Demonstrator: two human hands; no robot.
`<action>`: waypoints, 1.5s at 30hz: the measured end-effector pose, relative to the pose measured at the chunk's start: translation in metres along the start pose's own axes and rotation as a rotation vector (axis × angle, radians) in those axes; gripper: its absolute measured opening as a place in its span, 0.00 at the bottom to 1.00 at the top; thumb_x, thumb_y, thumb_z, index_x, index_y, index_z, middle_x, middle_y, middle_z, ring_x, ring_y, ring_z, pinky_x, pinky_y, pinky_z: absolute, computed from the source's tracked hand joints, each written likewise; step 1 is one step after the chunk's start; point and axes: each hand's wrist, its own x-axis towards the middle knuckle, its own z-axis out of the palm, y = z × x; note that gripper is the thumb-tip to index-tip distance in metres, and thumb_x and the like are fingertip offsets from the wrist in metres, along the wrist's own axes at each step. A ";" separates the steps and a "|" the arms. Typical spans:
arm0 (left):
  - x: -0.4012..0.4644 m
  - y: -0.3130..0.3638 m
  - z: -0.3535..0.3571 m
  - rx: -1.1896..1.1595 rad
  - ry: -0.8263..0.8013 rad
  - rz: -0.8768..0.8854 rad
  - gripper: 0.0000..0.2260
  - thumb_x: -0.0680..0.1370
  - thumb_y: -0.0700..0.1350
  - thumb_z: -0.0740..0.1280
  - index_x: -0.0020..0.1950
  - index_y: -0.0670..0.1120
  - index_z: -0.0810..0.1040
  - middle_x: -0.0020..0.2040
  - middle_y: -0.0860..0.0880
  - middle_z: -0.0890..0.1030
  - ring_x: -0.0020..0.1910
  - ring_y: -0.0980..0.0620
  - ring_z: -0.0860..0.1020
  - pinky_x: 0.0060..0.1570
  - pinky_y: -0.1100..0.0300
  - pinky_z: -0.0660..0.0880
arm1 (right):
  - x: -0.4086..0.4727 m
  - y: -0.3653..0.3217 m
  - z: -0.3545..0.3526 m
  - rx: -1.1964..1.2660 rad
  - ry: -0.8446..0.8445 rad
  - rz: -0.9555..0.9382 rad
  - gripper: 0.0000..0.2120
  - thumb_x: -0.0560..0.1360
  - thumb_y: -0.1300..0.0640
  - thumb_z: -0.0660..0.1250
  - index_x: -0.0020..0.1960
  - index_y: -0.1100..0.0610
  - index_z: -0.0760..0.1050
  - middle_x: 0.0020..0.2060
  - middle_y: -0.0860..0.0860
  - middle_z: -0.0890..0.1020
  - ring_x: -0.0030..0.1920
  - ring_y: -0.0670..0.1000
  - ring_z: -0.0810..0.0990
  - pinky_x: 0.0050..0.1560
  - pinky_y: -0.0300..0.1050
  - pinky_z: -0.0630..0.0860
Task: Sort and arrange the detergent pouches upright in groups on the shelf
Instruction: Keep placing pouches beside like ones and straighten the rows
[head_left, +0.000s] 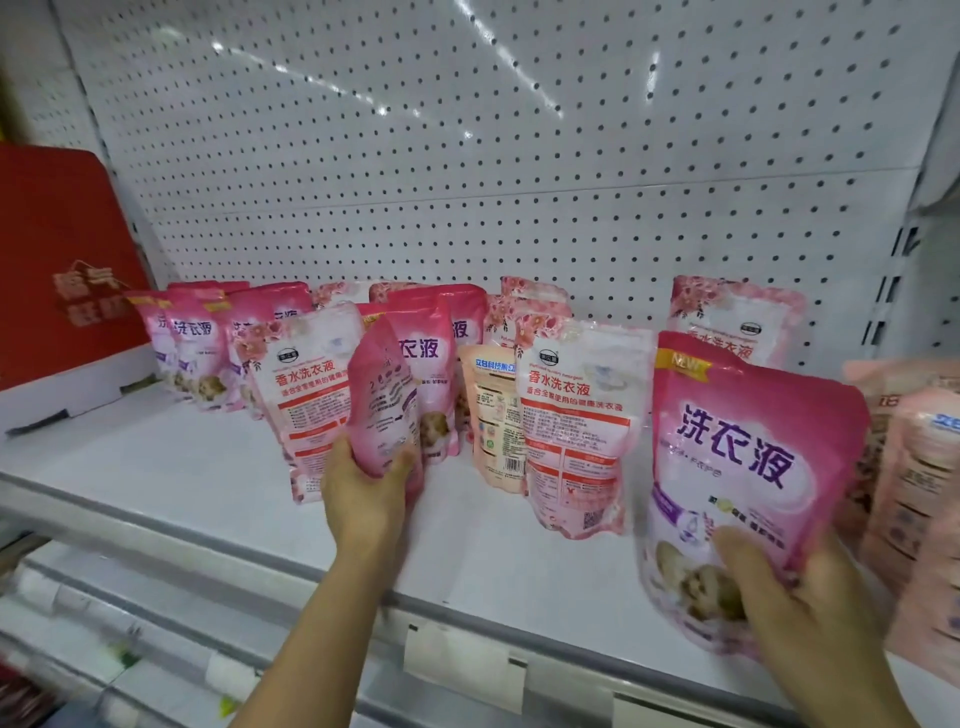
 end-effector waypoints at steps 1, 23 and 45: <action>-0.002 0.000 0.000 0.063 -0.003 0.008 0.24 0.66 0.60 0.74 0.58 0.56 0.71 0.56 0.51 0.80 0.54 0.45 0.80 0.54 0.42 0.79 | 0.000 0.000 -0.001 0.009 0.008 -0.002 0.22 0.72 0.55 0.73 0.64 0.49 0.72 0.44 0.33 0.77 0.39 0.28 0.75 0.43 0.26 0.68; -0.055 0.044 0.026 0.205 -0.287 0.127 0.42 0.75 0.58 0.69 0.79 0.52 0.47 0.79 0.51 0.52 0.65 0.37 0.75 0.61 0.44 0.73 | -0.003 -0.005 0.005 0.049 -0.085 0.018 0.25 0.70 0.55 0.73 0.53 0.27 0.69 0.48 0.36 0.81 0.45 0.39 0.79 0.45 0.42 0.74; 0.009 0.038 0.008 0.014 -1.070 0.039 0.32 0.66 0.45 0.81 0.67 0.54 0.74 0.57 0.56 0.84 0.52 0.60 0.82 0.49 0.69 0.75 | 0.003 0.008 0.005 0.122 -0.113 0.082 0.29 0.60 0.49 0.77 0.57 0.36 0.71 0.44 0.38 0.85 0.41 0.39 0.84 0.32 0.37 0.79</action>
